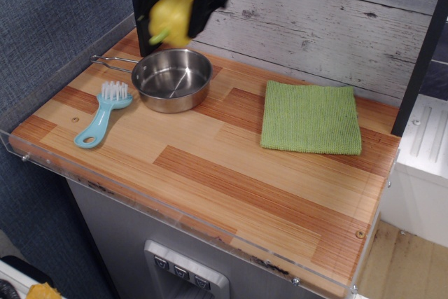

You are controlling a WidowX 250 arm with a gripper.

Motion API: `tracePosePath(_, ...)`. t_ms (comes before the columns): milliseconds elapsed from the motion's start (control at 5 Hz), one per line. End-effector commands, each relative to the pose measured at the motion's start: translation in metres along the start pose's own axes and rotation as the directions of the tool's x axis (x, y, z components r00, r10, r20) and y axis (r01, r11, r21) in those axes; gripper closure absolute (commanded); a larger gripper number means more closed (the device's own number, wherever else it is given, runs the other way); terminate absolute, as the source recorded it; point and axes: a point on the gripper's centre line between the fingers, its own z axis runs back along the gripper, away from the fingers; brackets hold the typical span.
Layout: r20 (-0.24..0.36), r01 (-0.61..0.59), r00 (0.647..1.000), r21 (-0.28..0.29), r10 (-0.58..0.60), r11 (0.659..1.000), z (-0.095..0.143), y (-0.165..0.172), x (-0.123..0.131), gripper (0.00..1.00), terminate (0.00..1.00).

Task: Place the yellow pepper in front of the green towel

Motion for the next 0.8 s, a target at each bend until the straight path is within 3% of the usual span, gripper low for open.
tracePosePath(0, 0.159, 0.170, 0.975, -0.088, -0.155, 0.981, 0.033, -0.081, -0.030, 1.00, 0.00)
tracePosePath(200, 0.162, 0.194, 0.970, -0.053, -0.183, 0.980, 0.013, -0.129, -0.058, 1.00, 0.00)
tracePosePath(400, 0.156, 0.225, 0.964, -0.059, -0.214, 0.972, -0.002, -0.155, -0.089, 1.00, 0.00)
tracePosePath(600, 0.176, 0.116, 0.980, -0.102, -0.097, 0.988, -0.020, -0.163, -0.110, 1.00, 0.00)
